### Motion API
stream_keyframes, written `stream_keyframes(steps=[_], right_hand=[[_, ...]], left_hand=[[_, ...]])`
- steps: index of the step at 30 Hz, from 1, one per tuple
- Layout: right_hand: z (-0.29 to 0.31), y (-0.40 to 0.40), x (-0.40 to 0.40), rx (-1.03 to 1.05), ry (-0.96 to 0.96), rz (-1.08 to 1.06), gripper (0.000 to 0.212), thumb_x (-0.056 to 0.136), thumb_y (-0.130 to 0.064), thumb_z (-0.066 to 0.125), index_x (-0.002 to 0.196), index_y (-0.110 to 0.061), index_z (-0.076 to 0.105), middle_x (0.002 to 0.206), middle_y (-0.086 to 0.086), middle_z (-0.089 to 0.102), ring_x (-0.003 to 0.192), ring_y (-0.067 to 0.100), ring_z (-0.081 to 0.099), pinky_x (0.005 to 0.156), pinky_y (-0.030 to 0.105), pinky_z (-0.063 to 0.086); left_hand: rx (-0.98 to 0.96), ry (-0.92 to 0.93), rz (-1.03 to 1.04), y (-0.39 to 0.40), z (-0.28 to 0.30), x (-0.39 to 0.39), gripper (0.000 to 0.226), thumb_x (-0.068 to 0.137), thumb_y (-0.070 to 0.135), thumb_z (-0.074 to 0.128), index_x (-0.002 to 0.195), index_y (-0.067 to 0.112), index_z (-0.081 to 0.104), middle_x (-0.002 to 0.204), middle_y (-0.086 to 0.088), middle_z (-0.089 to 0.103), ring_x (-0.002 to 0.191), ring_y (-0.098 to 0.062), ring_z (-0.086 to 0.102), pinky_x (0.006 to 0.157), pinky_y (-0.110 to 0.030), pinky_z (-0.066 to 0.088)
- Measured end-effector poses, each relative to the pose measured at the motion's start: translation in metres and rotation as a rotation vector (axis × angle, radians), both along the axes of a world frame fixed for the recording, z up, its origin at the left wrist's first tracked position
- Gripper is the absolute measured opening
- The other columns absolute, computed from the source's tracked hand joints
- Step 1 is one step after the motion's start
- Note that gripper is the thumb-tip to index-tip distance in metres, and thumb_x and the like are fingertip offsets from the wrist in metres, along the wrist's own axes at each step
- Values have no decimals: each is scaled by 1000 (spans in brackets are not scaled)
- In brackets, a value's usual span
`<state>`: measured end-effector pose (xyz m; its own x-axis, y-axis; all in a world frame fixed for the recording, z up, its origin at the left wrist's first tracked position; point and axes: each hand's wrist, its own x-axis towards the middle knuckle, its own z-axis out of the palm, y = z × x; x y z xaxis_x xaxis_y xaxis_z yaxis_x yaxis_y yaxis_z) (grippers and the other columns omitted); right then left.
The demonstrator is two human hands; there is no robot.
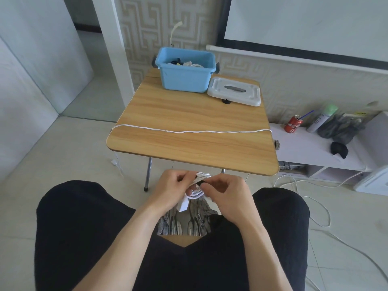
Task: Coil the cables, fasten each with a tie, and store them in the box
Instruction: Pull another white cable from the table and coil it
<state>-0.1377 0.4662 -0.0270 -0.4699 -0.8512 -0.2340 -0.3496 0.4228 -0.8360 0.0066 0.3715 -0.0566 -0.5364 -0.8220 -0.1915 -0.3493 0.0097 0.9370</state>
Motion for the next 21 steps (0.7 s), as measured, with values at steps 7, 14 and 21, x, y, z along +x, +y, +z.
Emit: stream_keyframes(steps=[7, 14, 21], right_hand=[[15, 5, -1, -73, 109, 239, 4, 89, -28, 75, 87, -28, 72, 91, -12, 66, 75, 1, 59, 67, 11, 45], [6, -15, -11, -163, 54, 205, 11, 91, -21, 72, 83, -27, 72, 74, -6, 70, 62, 1, 56, 57, 17, 45], [-9, -25, -12, -162, 39, 115, 12, 93, -22, 70, 82, -24, 68, 76, -3, 71, 65, 11, 62, 62, 25, 48]], left_hand=[[130, 3, 63, -3, -4, 0, 20, 95, 32, 67, 109, 18, 72, 77, -2, 76, 68, -11, 70, 68, -27, 53], [52, -26, -169, 3, -1, -4, 14, 90, 13, 71, 81, 12, 61, 73, -7, 75, 61, -15, 67, 64, -28, 55], [181, 152, -242, 0, 6, 1, 10, 95, 7, 66, 86, 3, 62, 74, -12, 73, 68, -27, 63, 66, -42, 45]])
